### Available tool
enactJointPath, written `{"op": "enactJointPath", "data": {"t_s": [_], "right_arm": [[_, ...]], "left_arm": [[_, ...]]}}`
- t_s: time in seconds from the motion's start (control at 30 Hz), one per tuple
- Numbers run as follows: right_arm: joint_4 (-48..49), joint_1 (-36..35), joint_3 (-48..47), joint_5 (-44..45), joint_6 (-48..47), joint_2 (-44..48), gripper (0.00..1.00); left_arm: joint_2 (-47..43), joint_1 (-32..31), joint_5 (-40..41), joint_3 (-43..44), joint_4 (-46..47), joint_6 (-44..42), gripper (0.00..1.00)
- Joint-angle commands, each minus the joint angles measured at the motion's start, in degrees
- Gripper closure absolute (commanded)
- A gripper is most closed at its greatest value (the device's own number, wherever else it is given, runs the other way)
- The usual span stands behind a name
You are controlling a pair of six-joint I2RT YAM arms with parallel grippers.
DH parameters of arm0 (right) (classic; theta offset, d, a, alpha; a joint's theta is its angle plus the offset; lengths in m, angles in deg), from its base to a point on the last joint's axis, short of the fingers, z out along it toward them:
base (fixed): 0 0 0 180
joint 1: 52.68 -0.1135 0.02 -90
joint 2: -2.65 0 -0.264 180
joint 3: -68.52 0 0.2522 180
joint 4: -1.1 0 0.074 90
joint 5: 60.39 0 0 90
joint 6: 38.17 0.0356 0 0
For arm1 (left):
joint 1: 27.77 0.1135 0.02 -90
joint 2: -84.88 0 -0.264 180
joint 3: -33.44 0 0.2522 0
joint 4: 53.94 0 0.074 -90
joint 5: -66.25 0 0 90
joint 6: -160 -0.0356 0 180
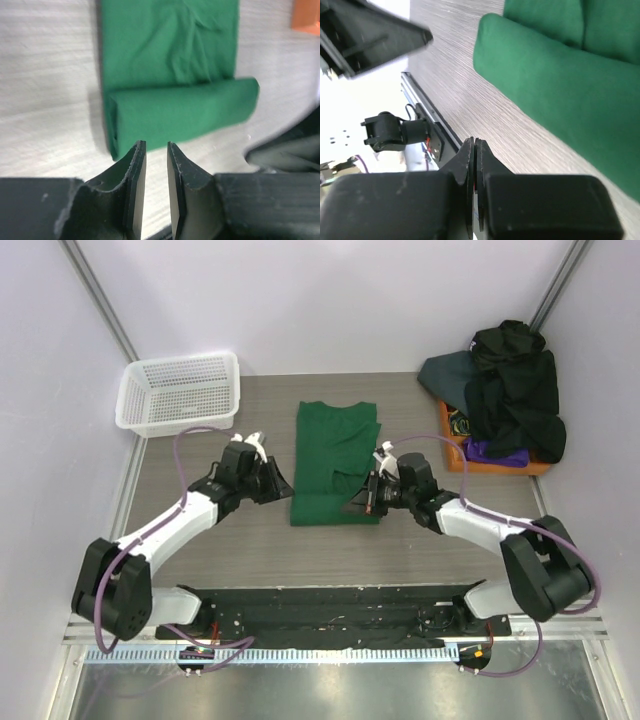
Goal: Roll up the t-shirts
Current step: Roll the T-shirt to the center of the board.
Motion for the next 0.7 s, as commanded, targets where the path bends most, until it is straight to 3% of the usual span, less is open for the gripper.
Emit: {"op": "enactJointPath", "data": {"t_s": [0.0,0.3,0.67], "right_arm": [[14.2,-0.2,-0.7,-3.3,3.1,-5.3,0.99],[16.1,0.0,-9.4,-4.6,0.8,-20.6,0.99],[21.3,2.9,-11.2,-4.2,3.8,-32.0,0.99]], "left_arm": [[-3.1,-0.7,-6.4,-4.6,9.1,3.5,0.74],[7.9,-0.8,-13.0,-4.7,21.0,5.7,0.75],[20.2,-0.8,-8.7,0.9,21.5,4.0,0.78]]}}
